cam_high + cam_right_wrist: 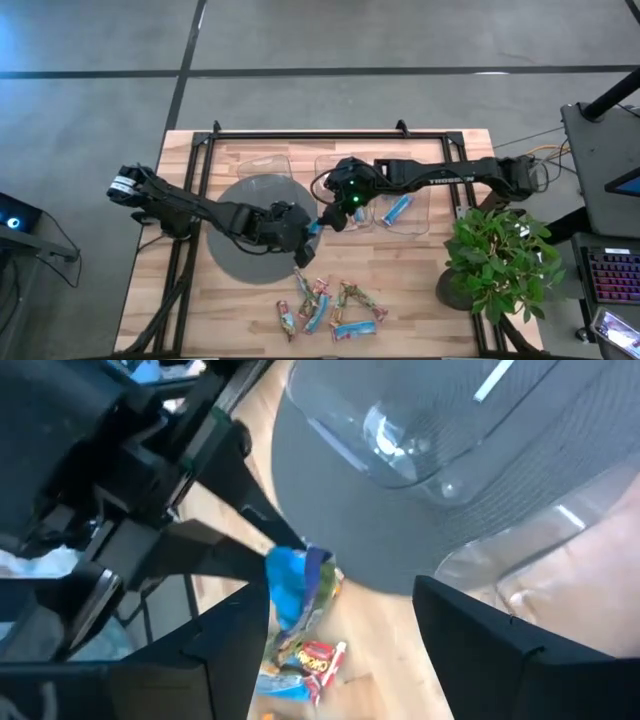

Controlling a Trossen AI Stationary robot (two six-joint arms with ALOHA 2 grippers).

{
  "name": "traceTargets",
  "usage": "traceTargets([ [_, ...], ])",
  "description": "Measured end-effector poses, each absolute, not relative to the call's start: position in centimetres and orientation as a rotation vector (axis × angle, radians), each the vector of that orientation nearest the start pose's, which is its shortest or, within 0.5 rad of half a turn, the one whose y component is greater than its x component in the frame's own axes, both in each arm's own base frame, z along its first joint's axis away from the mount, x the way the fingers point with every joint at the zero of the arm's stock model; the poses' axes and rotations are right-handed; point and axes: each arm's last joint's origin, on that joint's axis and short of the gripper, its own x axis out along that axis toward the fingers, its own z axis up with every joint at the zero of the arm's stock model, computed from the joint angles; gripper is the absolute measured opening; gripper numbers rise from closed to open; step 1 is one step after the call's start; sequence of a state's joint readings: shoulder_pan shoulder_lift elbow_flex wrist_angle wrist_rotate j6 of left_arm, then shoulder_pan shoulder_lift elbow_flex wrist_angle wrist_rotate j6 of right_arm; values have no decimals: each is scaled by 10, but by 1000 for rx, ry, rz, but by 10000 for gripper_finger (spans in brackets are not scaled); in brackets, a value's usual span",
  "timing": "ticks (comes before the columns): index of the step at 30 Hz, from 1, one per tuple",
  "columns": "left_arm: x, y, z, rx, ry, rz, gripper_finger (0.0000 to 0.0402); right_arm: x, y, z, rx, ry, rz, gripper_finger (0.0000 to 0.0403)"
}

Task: Pick and place Granola Bars by type
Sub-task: Put the blue granola bar into the right transparent bin

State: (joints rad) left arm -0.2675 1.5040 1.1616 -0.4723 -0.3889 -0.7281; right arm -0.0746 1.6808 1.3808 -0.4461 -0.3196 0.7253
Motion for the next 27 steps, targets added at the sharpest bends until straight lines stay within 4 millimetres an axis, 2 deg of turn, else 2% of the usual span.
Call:
traceTargets([
  [9, 312, -64, 272, -405, 677, 417, 23, 376, -12, 283, 862, 786, -11, 236],
  [14, 312, -62, 272, -394, 673, 415, 23, 379, -12, 279, 863, 791, -14, 219],
  [18, 313, -62, 272, -396, 673, 412, 23, 379, -13, 278, 861, 796, -16, 186],
  [27, 313, -62, 273, -426, 659, 424, 23, 378, -13, 278, 841, 800, -12, 77],
])
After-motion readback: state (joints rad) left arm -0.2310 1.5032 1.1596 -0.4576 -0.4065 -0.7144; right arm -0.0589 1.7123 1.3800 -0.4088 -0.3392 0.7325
